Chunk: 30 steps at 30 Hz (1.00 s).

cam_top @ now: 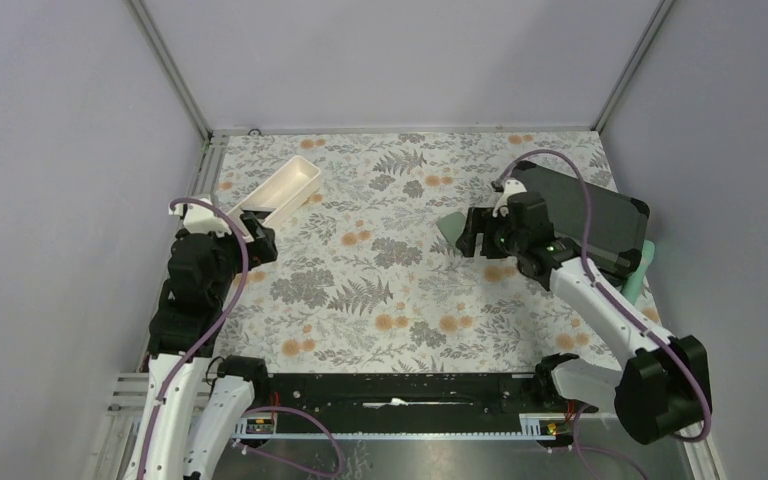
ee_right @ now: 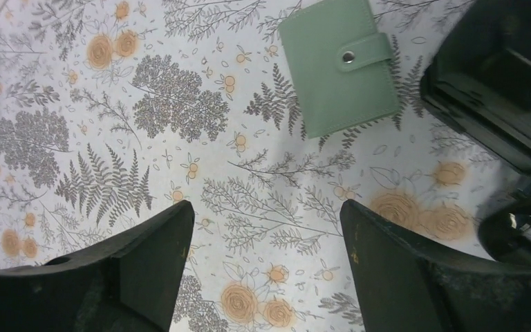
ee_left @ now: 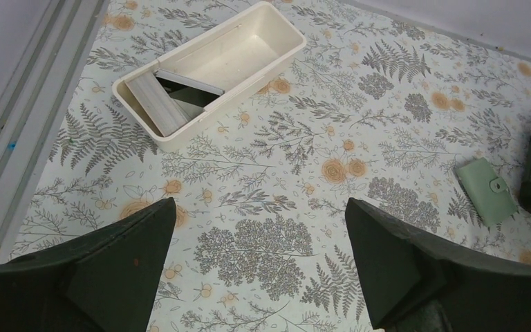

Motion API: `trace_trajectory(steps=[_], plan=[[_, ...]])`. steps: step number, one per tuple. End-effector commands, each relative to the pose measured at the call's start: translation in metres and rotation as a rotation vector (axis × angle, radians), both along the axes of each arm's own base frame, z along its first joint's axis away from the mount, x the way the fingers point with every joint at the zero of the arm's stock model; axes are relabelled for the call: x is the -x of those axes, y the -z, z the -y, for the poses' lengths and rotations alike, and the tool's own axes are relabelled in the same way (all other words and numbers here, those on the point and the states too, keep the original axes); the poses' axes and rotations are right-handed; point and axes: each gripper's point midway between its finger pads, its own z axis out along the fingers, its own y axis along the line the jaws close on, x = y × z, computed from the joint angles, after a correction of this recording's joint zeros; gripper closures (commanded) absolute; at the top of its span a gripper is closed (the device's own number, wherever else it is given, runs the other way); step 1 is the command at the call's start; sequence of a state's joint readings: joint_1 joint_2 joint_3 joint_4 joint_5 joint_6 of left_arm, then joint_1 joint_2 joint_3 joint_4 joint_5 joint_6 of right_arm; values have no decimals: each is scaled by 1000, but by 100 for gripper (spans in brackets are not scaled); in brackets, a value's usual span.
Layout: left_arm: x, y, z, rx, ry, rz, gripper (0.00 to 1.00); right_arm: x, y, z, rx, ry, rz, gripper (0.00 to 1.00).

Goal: Put the credit cards into the card holder
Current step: Pick up the card holder from the center of the board.

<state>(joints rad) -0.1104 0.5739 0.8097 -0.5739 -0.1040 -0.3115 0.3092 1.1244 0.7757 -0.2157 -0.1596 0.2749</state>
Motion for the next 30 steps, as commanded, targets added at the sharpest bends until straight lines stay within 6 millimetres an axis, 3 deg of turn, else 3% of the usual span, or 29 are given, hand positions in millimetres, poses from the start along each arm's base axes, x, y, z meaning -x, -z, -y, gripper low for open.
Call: trace_trajectory(steps=[1,6,12,16,24,30], plan=[[-6,-11,6,20,29,50,1,-12,1,-17,72,-32,10,20],[-8,-8,9,26,42,37,1,-27,17,-33,130,-51,-27,22],[-7,-9,8,24,36,39,1,-63,57,-38,238,-36,-141,23],[-7,-8,7,21,33,38,1,-91,71,-43,286,-29,-156,20],[-9,-5,10,22,48,21,1,-131,91,-26,400,-6,-203,13],[-9,-5,12,27,58,20,1,-142,102,-7,357,22,-247,8]])
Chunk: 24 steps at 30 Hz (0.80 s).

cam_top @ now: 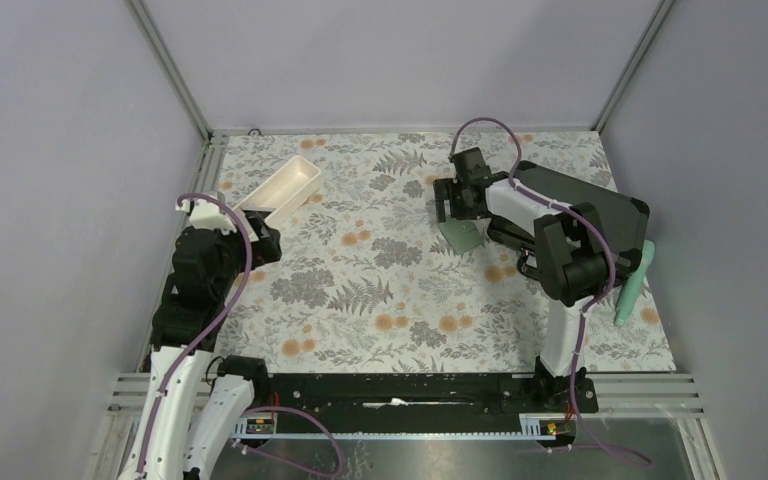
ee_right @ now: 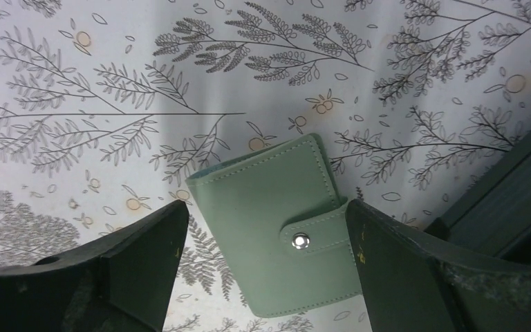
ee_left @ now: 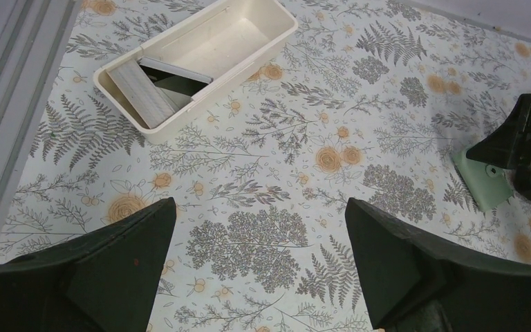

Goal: Put the credit cards into the card holder
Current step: Pick up the card holder from the center of the board.

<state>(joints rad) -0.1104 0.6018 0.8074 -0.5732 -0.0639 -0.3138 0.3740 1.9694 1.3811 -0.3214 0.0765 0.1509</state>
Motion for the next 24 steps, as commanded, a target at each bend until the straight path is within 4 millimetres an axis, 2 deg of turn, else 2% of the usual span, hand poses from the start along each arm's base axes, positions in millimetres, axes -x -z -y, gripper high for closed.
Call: trace_trajectory(steps=[1,7,13,18,24], plan=[[-6,-12,5,17,24,52,1,-11,0,19,-5,27,-23,8],[-6,-13,6,19,31,55,1,-2,13,9,-73,0,-85,7],[-4,-14,6,18,31,61,1,7,20,21,-15,28,-106,8],[-4,-14,5,17,26,65,1,29,14,11,-24,16,-124,9],[-3,-15,6,22,28,69,1,67,13,-6,-57,26,-161,11]])
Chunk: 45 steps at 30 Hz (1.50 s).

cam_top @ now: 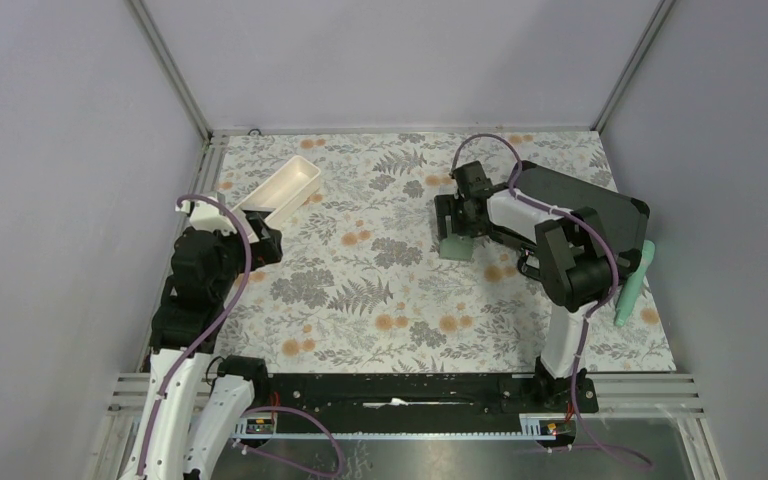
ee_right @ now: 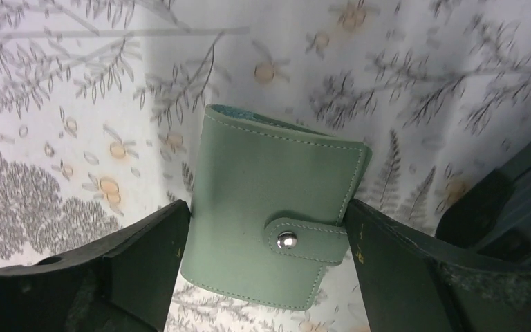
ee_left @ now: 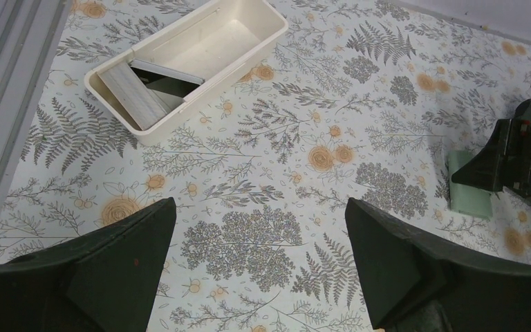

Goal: Put the credit cards into the card holder
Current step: Pick up the card holder from the center of the board.

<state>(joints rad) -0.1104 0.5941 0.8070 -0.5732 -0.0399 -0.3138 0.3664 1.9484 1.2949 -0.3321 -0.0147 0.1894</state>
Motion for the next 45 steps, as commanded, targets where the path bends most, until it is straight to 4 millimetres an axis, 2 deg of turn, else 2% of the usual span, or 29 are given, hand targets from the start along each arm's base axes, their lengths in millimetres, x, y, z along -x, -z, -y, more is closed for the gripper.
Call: trace_trajectory(steps=[1,7,12,14,15,18,24,26,29,35,42,45], plan=[[-5,-14,2,16,7,64,1,40,-9,-11,-15,14,-61,11],[-3,-18,20,104,65,60,1,60,-24,-32,-64,9,-43,11],[-2,-8,50,312,122,36,1,61,-27,-18,-33,105,4,7],[-3,1,63,377,147,25,1,60,-25,-15,-28,123,9,6],[-3,10,69,401,150,8,1,60,-25,-17,-32,123,9,2],[-5,19,98,465,213,-3,1,60,-27,-22,-53,113,16,0],[-3,41,188,487,422,-93,1,60,-40,-15,-46,108,68,4],[-6,55,209,470,451,-140,1,64,-39,-8,-26,94,84,7],[-12,68,228,420,467,-171,1,71,-35,-7,-38,75,80,12],[-22,75,246,429,482,-186,1,74,-19,-11,-87,89,31,25],[-18,83,236,412,453,-193,1,80,-7,-1,-105,139,8,35],[-16,88,234,414,447,-202,1,89,-1,0,-135,138,-11,37]])
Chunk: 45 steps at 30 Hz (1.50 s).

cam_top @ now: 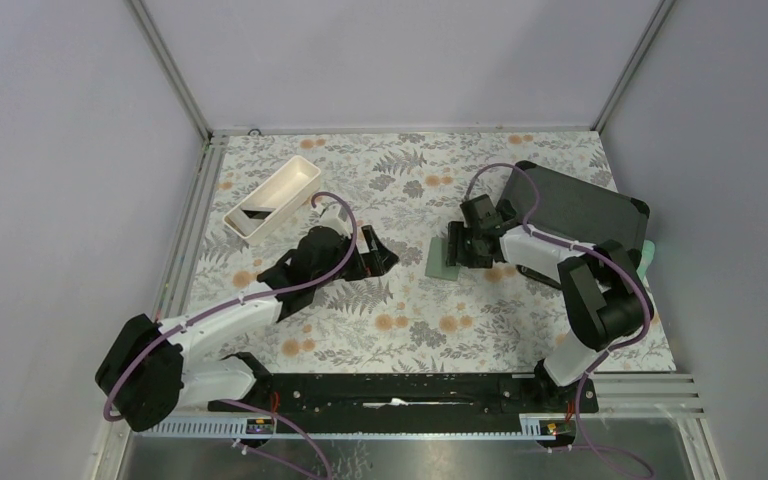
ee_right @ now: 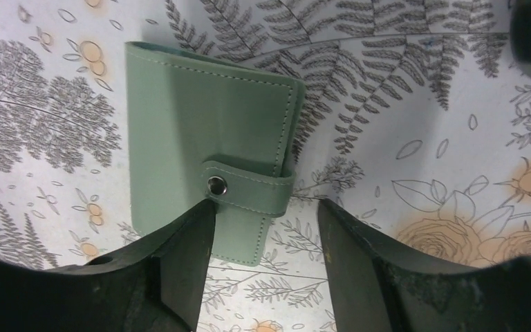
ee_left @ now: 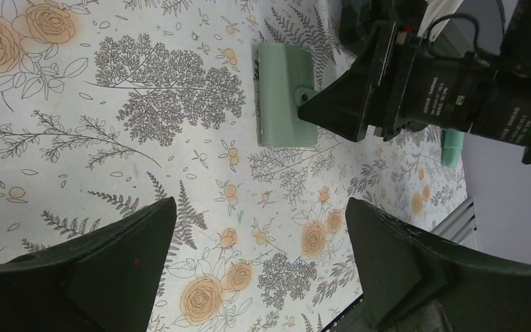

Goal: Put the credit cards into the card holder
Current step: Pick up the card holder from the center of the board.

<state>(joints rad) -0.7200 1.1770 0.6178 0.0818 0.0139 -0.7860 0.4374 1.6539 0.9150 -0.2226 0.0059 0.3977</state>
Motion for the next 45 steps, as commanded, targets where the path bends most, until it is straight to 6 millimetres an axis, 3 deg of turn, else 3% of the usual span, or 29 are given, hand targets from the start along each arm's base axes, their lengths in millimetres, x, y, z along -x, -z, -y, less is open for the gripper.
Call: trace_trajectory(steps=[1,5,11,17,22,28,33,39,45], plan=[[-7,-22,3,59,-23,64,1,7,3,0,-55,18,1,38],[-7,-25,4,73,-21,67,1,8,8,0,-92,19,2,44],[-5,-26,2,72,-20,69,1,8,11,-9,-151,18,-19,62],[-4,-19,-1,65,-32,60,1,12,17,-12,-171,31,-48,100],[-1,-26,0,108,-34,66,1,18,9,-22,-260,41,-39,100],[5,-29,3,165,-14,57,1,20,-17,-47,-455,34,2,100],[11,-39,5,207,17,58,1,24,-42,-66,-611,0,34,100],[15,-46,-13,240,2,73,1,32,-73,-78,-745,-46,69,100],[20,-56,-13,314,33,64,1,41,-118,-90,-867,-140,127,100]])
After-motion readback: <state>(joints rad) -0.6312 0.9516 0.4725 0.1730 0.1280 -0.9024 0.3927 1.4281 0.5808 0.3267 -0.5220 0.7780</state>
